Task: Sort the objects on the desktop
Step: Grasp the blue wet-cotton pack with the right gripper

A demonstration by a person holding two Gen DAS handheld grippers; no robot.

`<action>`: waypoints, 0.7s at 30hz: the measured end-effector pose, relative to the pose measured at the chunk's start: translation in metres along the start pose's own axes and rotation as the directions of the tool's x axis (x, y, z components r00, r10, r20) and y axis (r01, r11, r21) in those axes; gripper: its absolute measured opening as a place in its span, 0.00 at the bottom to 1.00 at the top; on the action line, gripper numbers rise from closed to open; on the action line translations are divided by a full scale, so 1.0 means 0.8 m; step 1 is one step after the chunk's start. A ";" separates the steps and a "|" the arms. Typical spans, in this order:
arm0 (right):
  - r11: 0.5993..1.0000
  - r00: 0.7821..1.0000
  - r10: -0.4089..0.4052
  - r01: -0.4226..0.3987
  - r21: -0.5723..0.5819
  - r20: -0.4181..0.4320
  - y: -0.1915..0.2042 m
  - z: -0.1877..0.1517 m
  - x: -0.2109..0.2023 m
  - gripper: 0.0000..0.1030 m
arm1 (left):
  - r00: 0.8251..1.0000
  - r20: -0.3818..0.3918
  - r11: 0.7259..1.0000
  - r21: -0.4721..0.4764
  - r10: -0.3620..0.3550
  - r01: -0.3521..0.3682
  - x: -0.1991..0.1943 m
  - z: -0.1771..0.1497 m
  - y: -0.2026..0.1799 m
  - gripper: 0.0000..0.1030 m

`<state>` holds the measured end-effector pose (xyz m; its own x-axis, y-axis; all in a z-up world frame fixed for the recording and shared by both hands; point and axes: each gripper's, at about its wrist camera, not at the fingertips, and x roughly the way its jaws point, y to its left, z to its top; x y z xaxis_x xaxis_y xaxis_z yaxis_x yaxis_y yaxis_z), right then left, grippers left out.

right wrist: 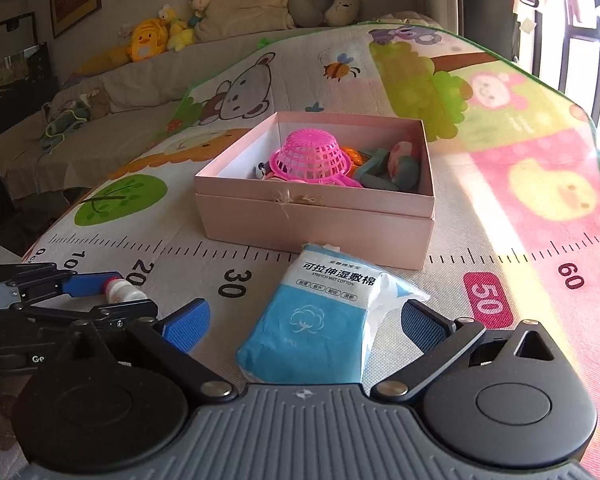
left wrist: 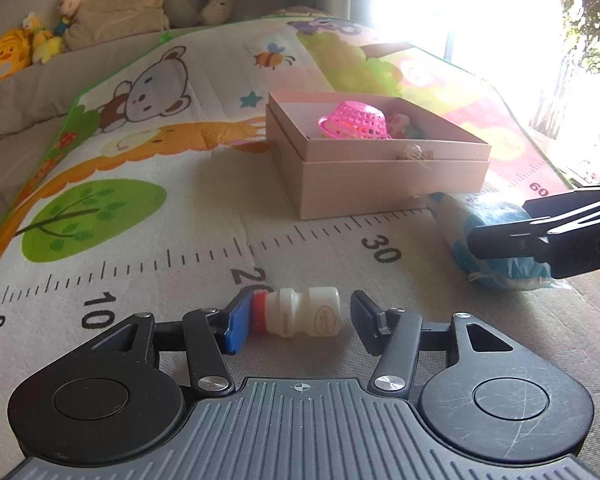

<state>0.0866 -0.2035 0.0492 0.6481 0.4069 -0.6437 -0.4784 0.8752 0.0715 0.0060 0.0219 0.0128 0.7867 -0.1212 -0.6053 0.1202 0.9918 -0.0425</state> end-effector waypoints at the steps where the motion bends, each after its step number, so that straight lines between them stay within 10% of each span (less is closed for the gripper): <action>1: 1.000 1.000 -0.006 0.006 0.001 -0.015 0.001 0.003 0.005 0.90 | 1.000 0.000 1.000 0.004 -0.001 0.001 0.000 0.000 -0.001 0.57; 8: 1.000 0.997 -0.028 0.028 -0.006 -0.072 0.004 0.010 0.031 0.54 | 1.000 0.004 1.000 0.019 0.007 -0.007 0.000 -0.002 -0.005 0.53; 21: 0.998 0.988 0.014 -0.022 -0.051 -0.151 0.004 -0.002 0.008 0.51 | 1.000 0.024 0.999 0.052 0.015 -0.016 -0.012 -0.007 -0.016 0.47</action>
<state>0.0883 -0.1989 0.0442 0.5448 0.3749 -0.7501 -0.5220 0.8517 0.0465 -0.0062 0.0108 0.0146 0.8029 -0.1074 -0.5864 0.1390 0.9903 0.0089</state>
